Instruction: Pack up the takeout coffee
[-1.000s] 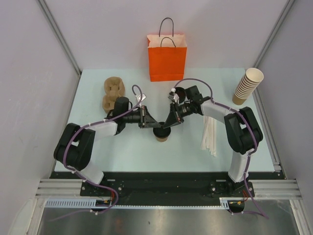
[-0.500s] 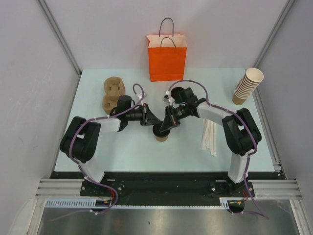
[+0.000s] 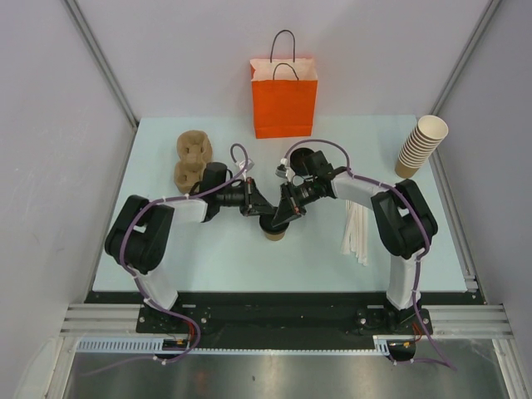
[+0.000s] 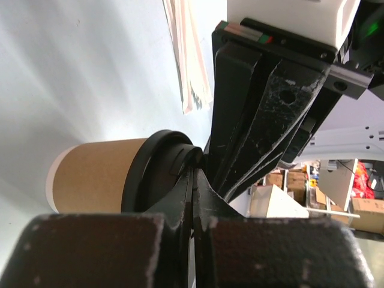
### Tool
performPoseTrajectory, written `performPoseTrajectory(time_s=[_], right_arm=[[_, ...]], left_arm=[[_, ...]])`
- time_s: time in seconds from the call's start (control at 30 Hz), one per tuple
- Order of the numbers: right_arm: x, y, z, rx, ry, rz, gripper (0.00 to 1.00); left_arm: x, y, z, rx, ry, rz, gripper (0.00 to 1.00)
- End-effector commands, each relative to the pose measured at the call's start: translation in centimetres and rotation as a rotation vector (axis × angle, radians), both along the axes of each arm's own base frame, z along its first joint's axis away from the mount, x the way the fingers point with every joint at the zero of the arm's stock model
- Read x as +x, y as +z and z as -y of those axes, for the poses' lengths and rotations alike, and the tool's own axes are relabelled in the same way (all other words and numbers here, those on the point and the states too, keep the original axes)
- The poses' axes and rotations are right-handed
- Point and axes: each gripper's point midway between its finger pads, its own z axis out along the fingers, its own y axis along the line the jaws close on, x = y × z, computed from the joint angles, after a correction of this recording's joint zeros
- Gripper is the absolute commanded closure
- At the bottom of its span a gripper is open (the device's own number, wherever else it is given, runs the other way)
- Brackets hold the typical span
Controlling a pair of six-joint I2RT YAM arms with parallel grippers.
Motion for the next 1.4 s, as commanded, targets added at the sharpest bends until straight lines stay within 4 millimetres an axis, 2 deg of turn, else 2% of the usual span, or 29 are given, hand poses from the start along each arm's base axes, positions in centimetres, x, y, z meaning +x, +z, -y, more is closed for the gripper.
performPoseTrajectory(time_s=[0.0,0.1,0.2,0.3,0.33,0.4,0.43,0.5,0.53,0.6,0.63,0.67,0.7,0.77,0.8,0.87,0.9,0.93,0.97,1.0,1.03,1.07,1.1,1.13,1.2,1.23,1.3,1.37], right_arm=[[-0.3,-6.7,1.9,-0.205,-0.024,-0.001,0.98],[-0.2,-5.8,1.7,-0.172,-0.024,-0.001,0.98],[0.2,-4.1,1.3,-0.133,-0.023,0.046,0.97],[0.2,-2.3,0.9,-0.082,-0.017,0.063,0.95],[0.3,-1.1,0.6,-0.047,-0.013,0.088,0.94],[0.1,1.1,0.2,0.013,-0.004,0.103,0.91],[0.3,3.0,-0.2,0.059,-0.002,0.155,0.9],[0.4,5.0,-0.4,0.108,0.0,0.19,0.87],[0.6,6.1,-0.5,0.134,-0.007,0.21,0.85],[1.2,8.1,-0.3,0.167,-0.028,0.247,0.81],[1.6,8.9,-0.3,0.183,-0.039,0.256,0.8],[2.3,9.5,0.3,0.187,-0.062,0.268,0.74],[2.7,10.0,0.5,0.188,-0.076,0.28,0.7],[3.7,10.6,1.4,0.172,-0.103,0.317,0.61],[4.0,10.3,2.2,0.141,-0.125,0.301,0.58],[5.0,10.1,3.1,0.085,-0.154,0.375,0.53],[4.9,9.5,3.7,0.041,-0.165,0.361,0.52],[5.4,9.1,4.2,-0.007,-0.19,0.387,0.48],[5.6,8.8,4.5,-0.033,-0.192,0.415,0.45],[5.1,8.4,4.9,-0.069,-0.193,0.408,0.43],[5.3,7.7,5.3,-0.111,-0.205,0.421,0.41],[5.3,7.4,5.6,-0.133,-0.206,0.423,0.39],[5.1,7.0,5.9,-0.156,-0.203,0.417,0.37],[5.2,6.6,6.2,-0.177,-0.209,0.415,0.36],[5.3,6.1,6.6,-0.207,-0.218,0.411,0.35],[5.6,5.9,6.9,-0.225,-0.229,0.414,0.32],[5.9,5.9,7.3,-0.235,-0.245,0.419,0.3],[6.5,5.8,7.9,-0.25,-0.27,0.421,0.28]], left_arm=[[-0.3,-6.9,-2.0,0.201,0.083,-0.118,1.0],[-0.4,-6.4,-1.9,0.182,0.072,-0.109,1.0],[-0.2,-4.6,-1.5,0.137,0.054,-0.063,1.0],[0.0,-1.5,-0.7,0.049,0.024,-0.007,1.0],[0.1,-0.6,-0.5,0.025,0.018,0.009,1.0],[0.4,2.6,0.1,-0.033,-0.002,0.089,0.96],[0.4,3.6,0.1,-0.045,-0.008,0.115,0.93],[0.1,5.9,0.3,-0.076,-0.025,0.17,0.79],[0.2,6.8,0.4,-0.089,-0.03,0.19,0.67],[0.0,8.9,0.4,-0.108,-0.041,0.238,0.56],[0.0,9.5,0.3,-0.107,-0.041,0.254,0.5],[0.0,9.5,0.0,-0.088,-0.039,0.259,0.47],[0.0,10.4,-0.3,-0.083,-0.033,0.292,0.45],[0.1,10.3,-1.2,-0.034,-0.015,0.317,0.39],[0.2,11.4,-1.5,-0.018,-0.007,0.36,0.38],[0.3,10.1,-2.9,0.097,0.003,0.4,0.34],[0.5,10.5,-3.3,0.135,0.014,0.444,0.33],[0.0,10.1,-4.2,0.2,0.0,0.492,0.27],[0.4,9.7,-5.0,0.264,0.028,0.521,0.24],[0.3,9.2,-5.6,0.306,0.029,0.537,0.22],[-0.2,8.8,-6.3,0.357,0.006,0.583,0.08],[-0.1,8.2,-6.9,0.406,0.007,0.605,0.01],[-0.3,7.9,-7.2,0.441,-0.008,0.632,0.0],[-0.9,7.4,-7.0,0.485,-0.072,0.698,0.0],[-0.8,7.6,-7.1,0.572,-0.088,0.781,0.0],[-1.4,7.6,-6.2,0.585,-0.13,0.831,0.0],[-1.2,7.6,-5.7,0.636,-0.146,0.861,0.01],[-1.9,7.4,-4.5,0.647,-0.188,0.859,0.01]])
